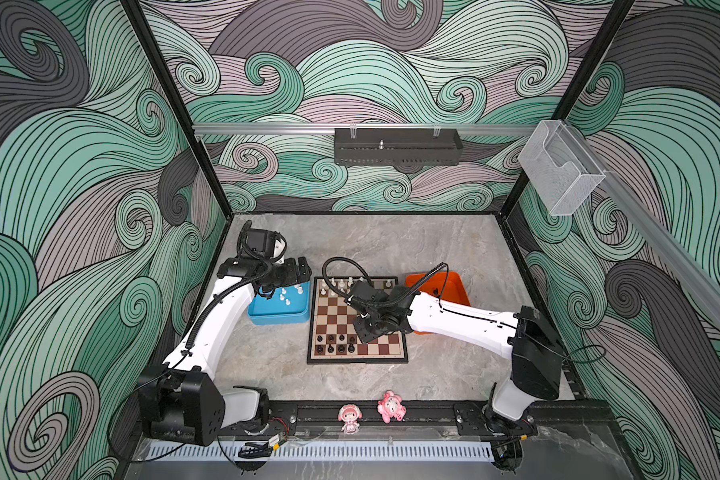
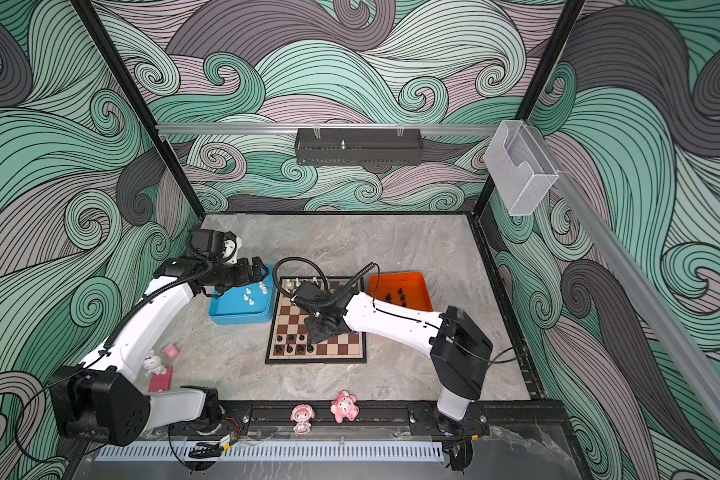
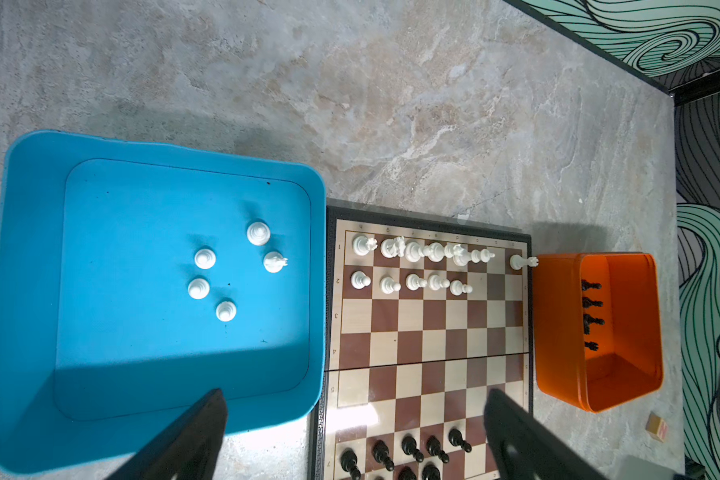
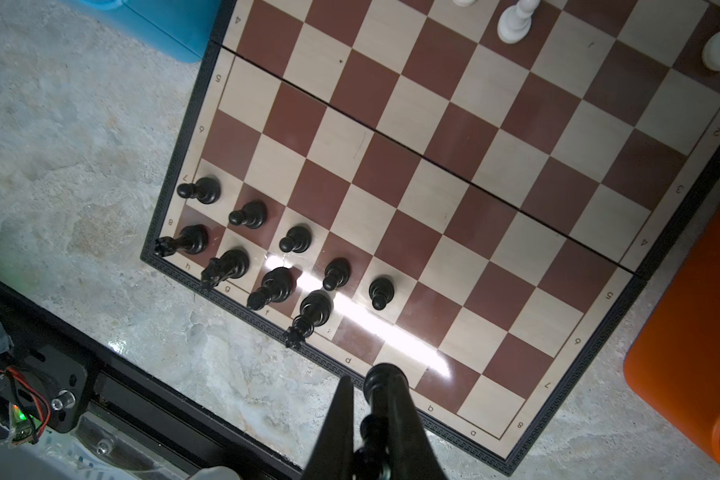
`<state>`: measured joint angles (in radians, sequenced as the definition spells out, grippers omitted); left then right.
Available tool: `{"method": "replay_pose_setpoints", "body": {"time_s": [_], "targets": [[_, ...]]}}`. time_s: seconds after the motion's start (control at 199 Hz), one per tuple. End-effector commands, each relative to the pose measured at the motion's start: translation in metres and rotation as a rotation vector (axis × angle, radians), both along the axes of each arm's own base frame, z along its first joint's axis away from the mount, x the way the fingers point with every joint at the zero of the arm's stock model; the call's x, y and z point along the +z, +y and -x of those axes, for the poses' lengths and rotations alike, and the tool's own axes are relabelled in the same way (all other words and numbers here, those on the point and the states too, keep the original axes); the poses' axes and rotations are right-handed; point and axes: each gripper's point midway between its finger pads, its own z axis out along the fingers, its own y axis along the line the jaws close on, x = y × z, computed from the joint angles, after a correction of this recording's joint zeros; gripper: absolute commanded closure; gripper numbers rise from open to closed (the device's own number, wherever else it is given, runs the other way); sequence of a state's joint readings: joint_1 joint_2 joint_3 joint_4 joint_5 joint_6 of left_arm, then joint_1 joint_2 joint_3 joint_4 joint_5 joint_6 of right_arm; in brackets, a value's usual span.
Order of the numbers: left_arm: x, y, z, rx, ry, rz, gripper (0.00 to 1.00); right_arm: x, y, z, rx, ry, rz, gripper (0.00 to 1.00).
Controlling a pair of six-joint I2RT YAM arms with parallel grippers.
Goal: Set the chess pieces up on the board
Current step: 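Carry the black piece with the right gripper over the board's near rows, then lower the black piece onto a near-row square and open the right gripper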
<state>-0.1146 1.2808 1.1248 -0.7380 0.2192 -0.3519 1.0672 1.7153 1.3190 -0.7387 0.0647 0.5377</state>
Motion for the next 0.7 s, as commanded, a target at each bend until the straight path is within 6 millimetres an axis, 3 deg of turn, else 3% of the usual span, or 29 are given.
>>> {"method": "replay_pose_setpoints", "body": {"time_s": [0.0,0.357,0.699], "targets": [[0.004,0.004,0.008,0.016,0.006,-0.014,0.01,-0.004,0.006,-0.003,0.004,-0.030,-0.021,0.89],[0.002,0.005,0.014,0.015,0.022,-0.021,0.01,-0.015,0.017,0.004,0.029,-0.034,-0.048,0.89],[-0.001,0.005,0.017,0.018,0.030,-0.014,0.01,-0.029,0.011,0.009,0.017,-0.008,-0.019,0.89]]}}
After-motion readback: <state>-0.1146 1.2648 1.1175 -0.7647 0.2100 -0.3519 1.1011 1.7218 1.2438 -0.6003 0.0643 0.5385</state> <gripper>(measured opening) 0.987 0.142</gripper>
